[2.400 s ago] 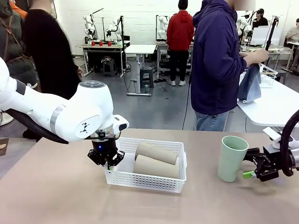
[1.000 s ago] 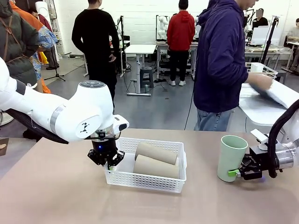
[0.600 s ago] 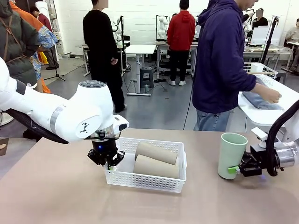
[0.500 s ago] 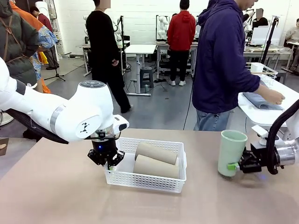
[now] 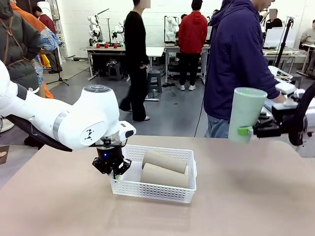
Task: Clean and organize the cups into the basket.
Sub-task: Pick up the Reusable plastic cup from the right side of the table and stack it inside the Organizing basket in the center of the table.
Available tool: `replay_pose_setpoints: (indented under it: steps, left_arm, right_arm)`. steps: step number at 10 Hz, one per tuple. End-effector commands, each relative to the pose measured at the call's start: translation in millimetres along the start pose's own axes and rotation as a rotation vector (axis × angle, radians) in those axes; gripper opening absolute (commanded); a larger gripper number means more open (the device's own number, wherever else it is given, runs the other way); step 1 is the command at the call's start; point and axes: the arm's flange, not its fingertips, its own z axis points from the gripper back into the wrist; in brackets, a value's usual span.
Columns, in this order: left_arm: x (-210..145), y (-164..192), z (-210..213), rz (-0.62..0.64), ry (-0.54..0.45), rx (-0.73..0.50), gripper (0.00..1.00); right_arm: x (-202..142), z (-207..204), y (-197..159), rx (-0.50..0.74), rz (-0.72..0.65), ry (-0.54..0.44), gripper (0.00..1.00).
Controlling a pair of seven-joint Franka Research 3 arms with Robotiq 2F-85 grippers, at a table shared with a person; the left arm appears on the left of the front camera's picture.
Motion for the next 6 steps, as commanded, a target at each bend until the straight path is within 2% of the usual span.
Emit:
replay_pose_setpoints:
  steps: [1, 2, 3, 6]
  left_arm:
    - [-0.5, 0.4, 2.3, -0.002, -0.007, 0.002, 0.00]
    - [-0.5, 0.4, 2.3, -0.002, -0.007, 0.002, 0.00]
    - [-0.5, 0.4, 2.3, -0.002, -0.007, 0.002, 0.00]
    - [-0.5, 0.4, 2.3, -0.002, -0.007, 0.002, 0.00]
  right_arm:
    - [10.6, -10.9, 10.9, -0.043, -0.003, 0.021, 0.63]
    - [9.8, -10.4, 11.8, -0.051, 0.002, 0.039, 0.63]
    - [19.0, -1.1, 7.9, -0.012, 0.018, 0.011, 0.63]
    - [19.0, -1.1, 7.9, -0.012, 0.018, 0.011, 0.63]
